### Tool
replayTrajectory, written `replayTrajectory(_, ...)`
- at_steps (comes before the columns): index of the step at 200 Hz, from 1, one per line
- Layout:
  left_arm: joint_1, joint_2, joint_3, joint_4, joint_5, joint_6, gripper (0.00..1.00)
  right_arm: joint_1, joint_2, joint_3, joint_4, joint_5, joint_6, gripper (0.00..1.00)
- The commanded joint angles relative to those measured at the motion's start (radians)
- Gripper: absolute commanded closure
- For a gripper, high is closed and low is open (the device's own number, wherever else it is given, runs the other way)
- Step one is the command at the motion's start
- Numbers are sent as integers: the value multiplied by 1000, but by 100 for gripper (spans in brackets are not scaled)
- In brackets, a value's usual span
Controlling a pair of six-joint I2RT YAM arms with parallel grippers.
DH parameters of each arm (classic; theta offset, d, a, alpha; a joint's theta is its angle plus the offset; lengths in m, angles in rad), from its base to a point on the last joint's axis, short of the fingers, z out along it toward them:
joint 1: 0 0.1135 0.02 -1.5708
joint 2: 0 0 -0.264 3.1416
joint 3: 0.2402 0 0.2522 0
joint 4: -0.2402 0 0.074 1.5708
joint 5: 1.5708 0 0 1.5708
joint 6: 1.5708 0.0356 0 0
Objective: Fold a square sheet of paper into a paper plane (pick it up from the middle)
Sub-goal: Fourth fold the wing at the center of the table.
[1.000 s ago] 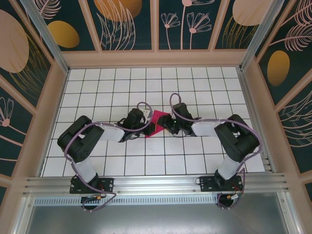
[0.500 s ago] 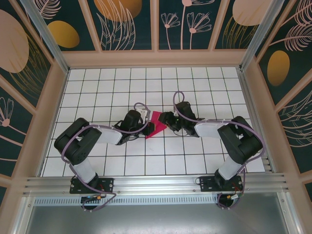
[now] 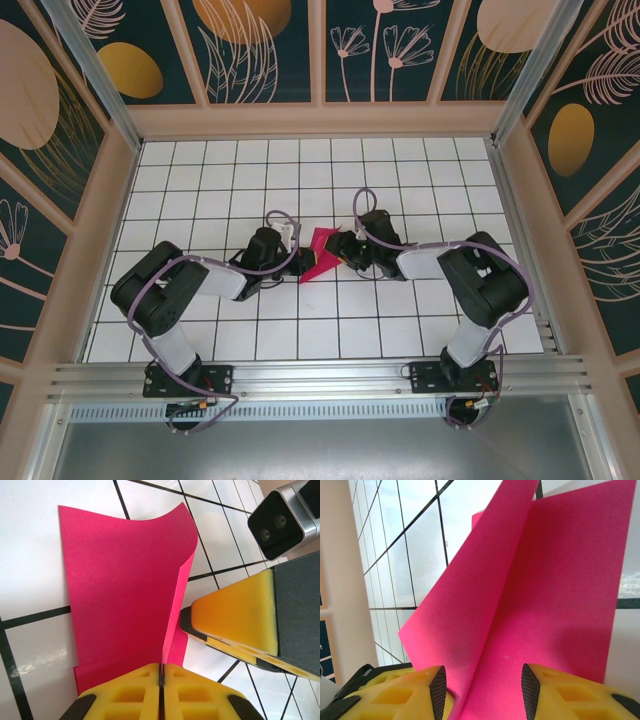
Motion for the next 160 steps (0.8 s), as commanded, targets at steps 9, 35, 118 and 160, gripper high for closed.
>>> replayTrajectory(9,12,27,-11,59,33,-35,89,-7,31,13,43,-39,-31,54)
replayTrajectory(35,14,41,-14,76,43,-50,88,-4,58,27,39,-59,-31,54)
replayTrajectory(118,26,73,-13,89,78,-72,81,-5,94,65,-11,-57,-43,51)
replayTrajectory(160,28,74,-10,83,95,-68,75,3,110,92,-82,-19,-51,48)
